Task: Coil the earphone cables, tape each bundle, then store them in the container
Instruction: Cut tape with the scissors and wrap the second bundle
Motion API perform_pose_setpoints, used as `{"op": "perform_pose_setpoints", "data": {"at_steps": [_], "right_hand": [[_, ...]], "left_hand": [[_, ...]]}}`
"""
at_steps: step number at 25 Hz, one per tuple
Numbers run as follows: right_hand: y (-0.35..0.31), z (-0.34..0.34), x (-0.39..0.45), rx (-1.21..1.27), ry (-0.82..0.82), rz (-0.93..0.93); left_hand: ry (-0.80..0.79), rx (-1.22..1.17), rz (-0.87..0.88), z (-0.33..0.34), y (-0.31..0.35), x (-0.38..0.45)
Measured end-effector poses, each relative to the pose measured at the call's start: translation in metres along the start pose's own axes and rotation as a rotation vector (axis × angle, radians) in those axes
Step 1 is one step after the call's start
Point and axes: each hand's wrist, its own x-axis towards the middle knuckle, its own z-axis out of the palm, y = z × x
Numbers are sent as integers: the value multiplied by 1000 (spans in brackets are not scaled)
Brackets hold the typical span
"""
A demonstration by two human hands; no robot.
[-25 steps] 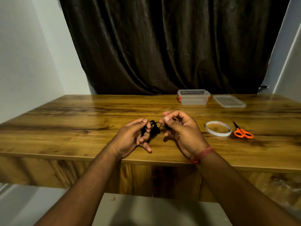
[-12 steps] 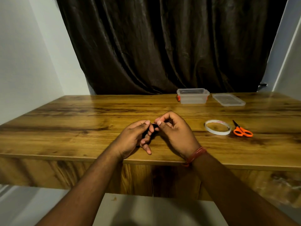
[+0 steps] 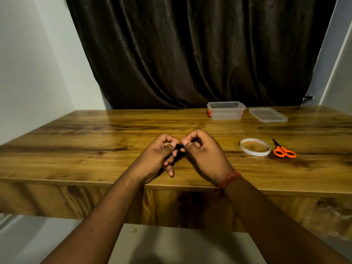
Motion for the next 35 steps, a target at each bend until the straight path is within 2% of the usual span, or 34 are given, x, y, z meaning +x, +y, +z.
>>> {"op": "perform_pose_setpoints", "data": {"at_steps": [14, 29, 35], "right_hand": [[-3, -1, 0, -6, 59, -42], [-8, -2, -4, -11, 48, -46], [-8, -2, -4, -39, 43, -57]], "left_hand": [[59, 26, 32, -2, 0, 1], [-22, -137, -57, -4, 6, 0], [-15, -57, -46, -2, 6, -2]]}}
